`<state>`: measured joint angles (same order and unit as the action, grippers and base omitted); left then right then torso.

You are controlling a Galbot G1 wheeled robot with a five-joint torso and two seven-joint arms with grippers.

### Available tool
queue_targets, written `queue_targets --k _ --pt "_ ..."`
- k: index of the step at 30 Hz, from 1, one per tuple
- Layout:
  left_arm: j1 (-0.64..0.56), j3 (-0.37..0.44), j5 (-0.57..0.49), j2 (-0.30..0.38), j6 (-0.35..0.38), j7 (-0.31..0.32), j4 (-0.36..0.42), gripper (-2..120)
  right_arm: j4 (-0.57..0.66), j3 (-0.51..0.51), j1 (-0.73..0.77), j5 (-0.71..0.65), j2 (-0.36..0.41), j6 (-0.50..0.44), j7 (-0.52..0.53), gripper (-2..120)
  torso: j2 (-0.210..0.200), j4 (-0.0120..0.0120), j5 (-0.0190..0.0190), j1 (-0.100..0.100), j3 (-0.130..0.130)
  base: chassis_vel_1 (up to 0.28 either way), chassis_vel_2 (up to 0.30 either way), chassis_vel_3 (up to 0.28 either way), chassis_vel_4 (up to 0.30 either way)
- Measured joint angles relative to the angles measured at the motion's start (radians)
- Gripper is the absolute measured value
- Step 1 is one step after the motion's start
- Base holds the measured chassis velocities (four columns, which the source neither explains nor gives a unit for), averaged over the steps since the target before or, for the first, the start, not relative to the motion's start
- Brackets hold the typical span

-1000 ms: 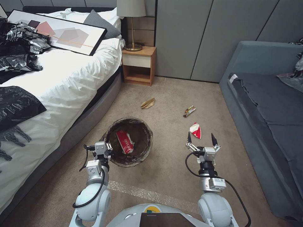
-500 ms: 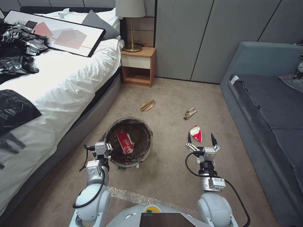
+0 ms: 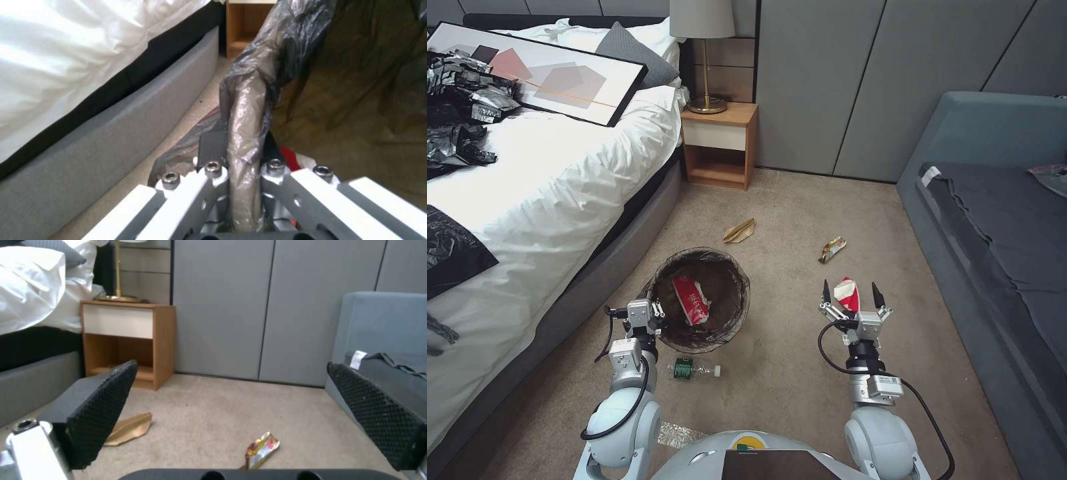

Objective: Pick up the trash bin, then pick up the garbage from the floor and place it into the trash bin.

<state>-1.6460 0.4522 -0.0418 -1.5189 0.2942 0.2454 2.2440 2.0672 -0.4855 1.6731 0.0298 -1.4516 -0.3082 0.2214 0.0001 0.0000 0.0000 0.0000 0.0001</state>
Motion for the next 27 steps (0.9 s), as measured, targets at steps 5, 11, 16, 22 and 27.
queue_targets --k 5,11,16,22,27 --pt "0.0 0.0 0.0 0.0 0.0 0.0 0.001 0 0.0 -0.001 0.0 0.0 0.0 0.0 -0.003 100 0.0 0.0001 0.0 0.0 0.0 -0.083 0.084 0.083 -0.087" --pt "-0.001 0.0 0.0 0.0 0.0 0.0 0.004 0 -0.001 -0.001 0.0 -0.001 0.001 -0.002 -0.009 100 0.0 0.0001 0.0001 0.0 0.0 -0.101 0.092 0.089 -0.082" --pt "0.0 0.0 0.0 0.0 0.0 0.0 0.004 0 -0.002 -0.001 0.0 -0.001 0.002 -0.003 -0.011 100 0.0 0.0 0.0 0.0 0.0 -0.08 0.094 0.087 -0.084" --pt "0.001 -0.001 0.0 0.0 0.0 0.001 0.004 0 -0.002 -0.001 -0.003 -0.001 0.004 -0.003 -0.012 100 0.0 0.0001 0.0001 0.0 0.0 -0.076 0.094 0.076 -0.089" --pt "0.003 -0.001 0.001 0.001 0.001 0.001 0.004 0 -0.002 -0.002 -0.006 -0.002 0.007 -0.002 -0.012 100 0.0 0.0001 0.0 0.0 0.0 -0.101 0.087 0.077 -0.094"
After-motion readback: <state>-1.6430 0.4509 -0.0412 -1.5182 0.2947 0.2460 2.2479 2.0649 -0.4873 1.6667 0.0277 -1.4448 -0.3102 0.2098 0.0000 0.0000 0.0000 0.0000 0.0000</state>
